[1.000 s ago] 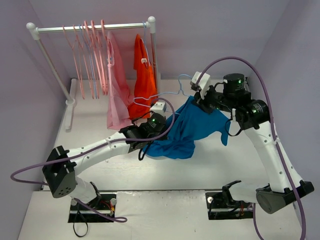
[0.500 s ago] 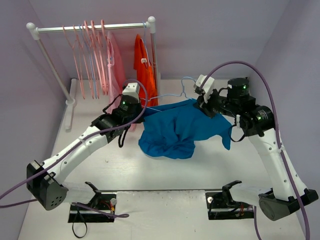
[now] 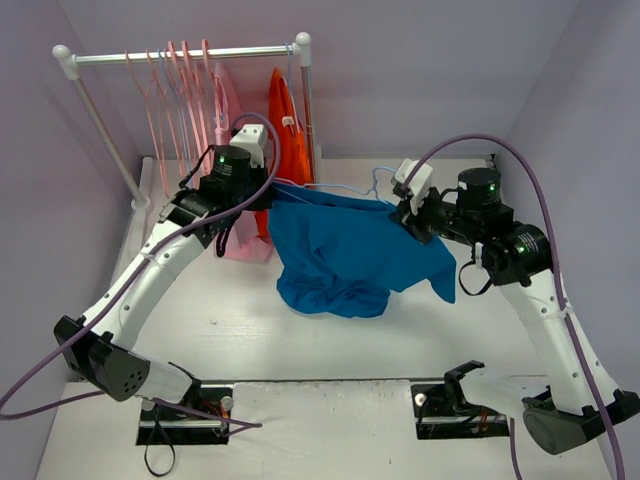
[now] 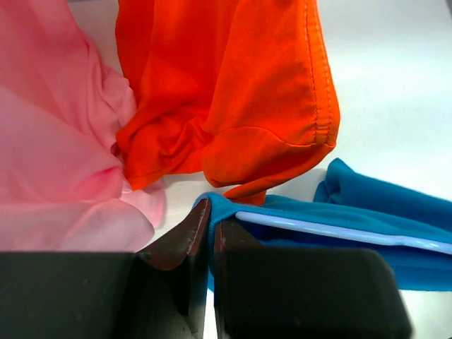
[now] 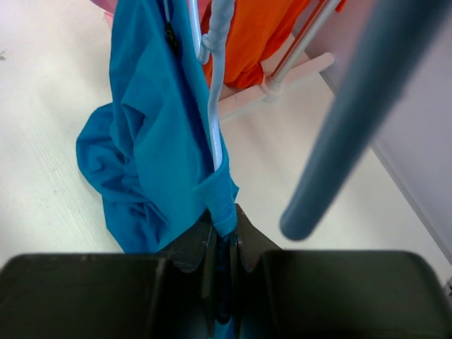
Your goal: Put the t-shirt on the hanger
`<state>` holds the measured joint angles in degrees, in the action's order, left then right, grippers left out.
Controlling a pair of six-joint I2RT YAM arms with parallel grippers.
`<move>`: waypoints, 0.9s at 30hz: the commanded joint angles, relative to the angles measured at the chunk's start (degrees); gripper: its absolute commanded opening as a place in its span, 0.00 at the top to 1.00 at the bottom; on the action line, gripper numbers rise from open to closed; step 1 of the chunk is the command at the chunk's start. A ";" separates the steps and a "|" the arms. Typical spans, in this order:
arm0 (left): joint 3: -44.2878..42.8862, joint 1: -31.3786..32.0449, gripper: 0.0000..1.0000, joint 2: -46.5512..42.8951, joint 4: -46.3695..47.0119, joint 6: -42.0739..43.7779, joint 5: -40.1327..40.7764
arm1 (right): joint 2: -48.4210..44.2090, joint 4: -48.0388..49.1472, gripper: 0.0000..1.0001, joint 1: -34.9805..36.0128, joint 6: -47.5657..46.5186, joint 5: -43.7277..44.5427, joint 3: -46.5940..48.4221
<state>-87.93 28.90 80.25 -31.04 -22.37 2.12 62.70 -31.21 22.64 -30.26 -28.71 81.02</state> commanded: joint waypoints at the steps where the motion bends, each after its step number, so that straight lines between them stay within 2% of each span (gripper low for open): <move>1: -5.50 -2.55 1.00 0.17 -4.12 6.12 2.79 | -1.79 2.64 1.00 0.22 -0.41 4.91 -0.52; 10: -7.32 -7.26 1.00 -0.45 -6.03 9.23 2.11 | -2.40 2.38 1.00 1.34 -1.37 8.46 -2.43; 14: -9.67 -7.12 1.00 0.33 -6.38 10.43 -2.05 | -1.29 2.21 1.00 2.48 -1.39 7.08 -0.75; 17: -13.48 -4.46 1.00 1.36 -8.62 10.32 -4.84 | 0.80 2.29 1.00 2.92 -1.02 3.40 1.97; 25: -30.55 5.04 1.00 7.69 -17.58 7.26 -0.32 | 6.64 2.53 1.00 3.20 -3.19 -4.70 12.92; 27: -33.19 5.79 1.00 8.19 -18.03 6.24 0.34 | 7.55 2.56 1.00 3.20 -3.69 -5.61 15.49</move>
<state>-115.46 33.11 88.57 -47.67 -14.45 -0.85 69.17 -32.42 25.61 -32.23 -29.95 90.58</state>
